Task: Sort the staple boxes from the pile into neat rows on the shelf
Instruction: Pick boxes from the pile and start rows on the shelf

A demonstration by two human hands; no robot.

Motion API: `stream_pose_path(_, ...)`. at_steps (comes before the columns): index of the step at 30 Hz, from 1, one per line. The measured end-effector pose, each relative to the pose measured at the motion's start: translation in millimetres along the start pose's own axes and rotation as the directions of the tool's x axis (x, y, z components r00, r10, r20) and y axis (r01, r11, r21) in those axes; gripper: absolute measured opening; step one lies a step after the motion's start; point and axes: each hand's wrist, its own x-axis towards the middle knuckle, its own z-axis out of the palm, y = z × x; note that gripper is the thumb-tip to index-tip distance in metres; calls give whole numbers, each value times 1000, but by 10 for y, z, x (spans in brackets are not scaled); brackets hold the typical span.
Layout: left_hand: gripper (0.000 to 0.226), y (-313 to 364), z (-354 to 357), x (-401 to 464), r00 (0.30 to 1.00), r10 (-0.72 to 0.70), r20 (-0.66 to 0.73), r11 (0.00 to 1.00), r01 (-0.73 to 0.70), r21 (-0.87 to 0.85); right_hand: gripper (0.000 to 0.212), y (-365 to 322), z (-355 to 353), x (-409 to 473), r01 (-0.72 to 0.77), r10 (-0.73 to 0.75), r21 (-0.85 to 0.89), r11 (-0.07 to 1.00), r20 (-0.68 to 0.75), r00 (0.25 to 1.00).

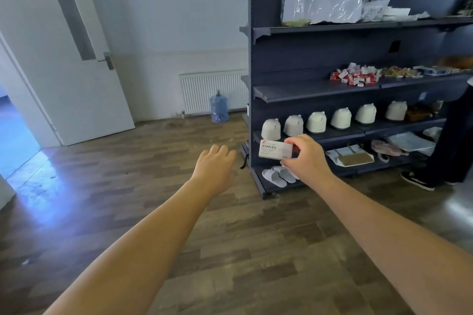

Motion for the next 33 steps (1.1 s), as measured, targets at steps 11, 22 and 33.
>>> stream_pose_path(11, 34, -200, 747, 1948, 999, -28, 34, 998, 30, -52, 44, 894, 505, 1772, 26, -26, 40, 999, -4, 1000)
stream_pose_path(22, 33, -669, 1336, 4248, 999, 31, 15, 999, -31, 5, 42, 1728, 980, 3865, -25, 25, 38, 999, 4, 1000)
stream_pose_path(33, 29, -257, 2100, 5992, 997, 0, 71, 1000, 2, -28, 45, 3002, 1238, 5395, -33, 31, 84, 996, 22, 999)
